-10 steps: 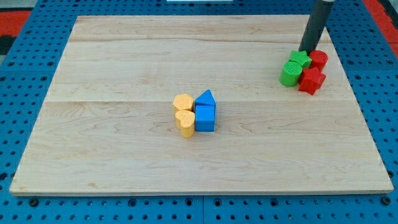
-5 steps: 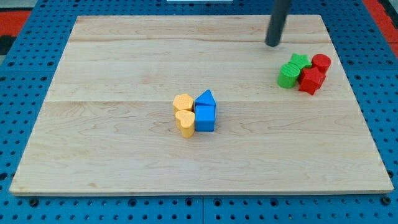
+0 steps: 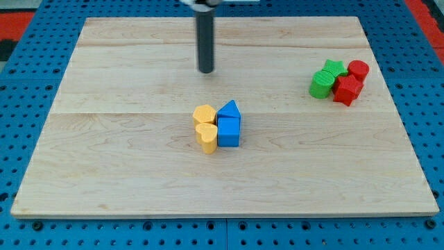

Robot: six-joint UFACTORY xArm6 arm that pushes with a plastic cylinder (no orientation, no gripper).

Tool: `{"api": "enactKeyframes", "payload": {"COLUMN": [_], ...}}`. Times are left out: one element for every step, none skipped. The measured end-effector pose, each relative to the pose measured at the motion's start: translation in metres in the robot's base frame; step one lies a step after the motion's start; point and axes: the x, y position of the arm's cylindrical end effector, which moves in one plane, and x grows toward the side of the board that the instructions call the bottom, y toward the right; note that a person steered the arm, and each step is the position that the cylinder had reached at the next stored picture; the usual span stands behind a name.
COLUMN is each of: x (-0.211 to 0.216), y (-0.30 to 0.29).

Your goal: Slide the yellow heart along with the blue cube right a bit

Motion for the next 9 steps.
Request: {"api": "enactKeyframes", "payload": {"x": [0.025,0.067,0.111,0.151,0.173,0.174,0.173,0.166,0.152], "y": [-0.068,-0.091,-0.099,-0.098,-0.089,-0.066,-0.035,-0.007,0.02]}}
